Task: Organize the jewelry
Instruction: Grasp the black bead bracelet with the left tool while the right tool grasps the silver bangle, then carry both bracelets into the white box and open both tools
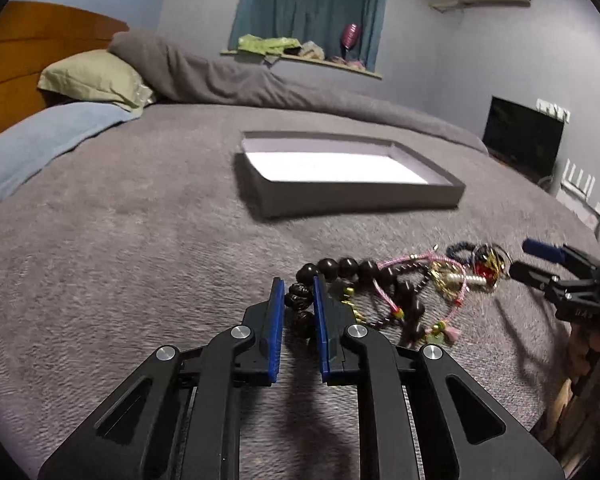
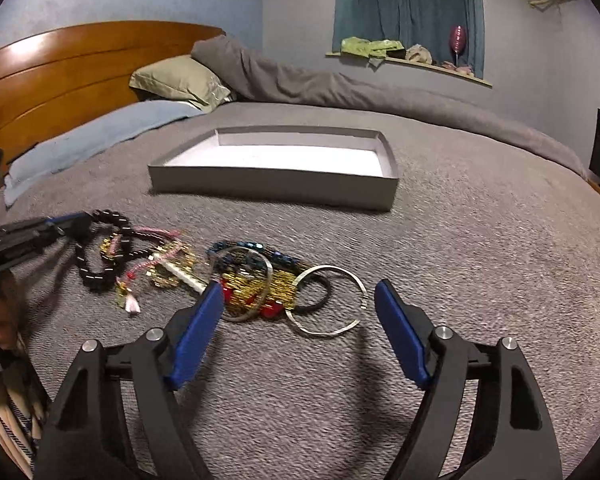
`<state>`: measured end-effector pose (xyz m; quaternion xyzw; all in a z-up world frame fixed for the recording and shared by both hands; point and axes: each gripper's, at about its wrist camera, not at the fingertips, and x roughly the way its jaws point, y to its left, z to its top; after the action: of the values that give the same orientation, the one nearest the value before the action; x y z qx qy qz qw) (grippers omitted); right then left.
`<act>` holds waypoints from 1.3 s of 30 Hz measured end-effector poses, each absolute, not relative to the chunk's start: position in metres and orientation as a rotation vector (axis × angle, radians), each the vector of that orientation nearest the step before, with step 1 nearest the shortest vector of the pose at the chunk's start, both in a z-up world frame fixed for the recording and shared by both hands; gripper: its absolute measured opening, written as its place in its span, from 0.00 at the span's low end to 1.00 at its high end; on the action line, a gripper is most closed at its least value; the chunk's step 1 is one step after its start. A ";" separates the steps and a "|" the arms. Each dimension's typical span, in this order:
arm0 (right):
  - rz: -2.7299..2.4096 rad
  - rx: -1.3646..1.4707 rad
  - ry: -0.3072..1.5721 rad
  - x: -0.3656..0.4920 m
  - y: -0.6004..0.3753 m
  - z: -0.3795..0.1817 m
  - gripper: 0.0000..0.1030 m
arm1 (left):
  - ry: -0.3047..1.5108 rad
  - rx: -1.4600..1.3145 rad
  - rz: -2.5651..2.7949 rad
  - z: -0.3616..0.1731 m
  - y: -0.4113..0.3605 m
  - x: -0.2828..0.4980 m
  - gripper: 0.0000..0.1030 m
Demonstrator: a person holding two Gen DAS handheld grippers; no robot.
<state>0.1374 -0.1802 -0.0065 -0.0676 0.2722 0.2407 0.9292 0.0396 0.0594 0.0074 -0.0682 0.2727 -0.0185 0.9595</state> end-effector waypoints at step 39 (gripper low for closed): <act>0.443 -0.199 0.584 0.161 -0.211 -0.002 0.48 | 0.517 -0.150 -0.044 0.018 0.065 0.043 0.15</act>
<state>0.1612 -0.2110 -0.0019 -0.0969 0.2850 0.2164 0.9287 0.0426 0.0650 0.0183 -0.0740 0.2556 -0.0217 0.9637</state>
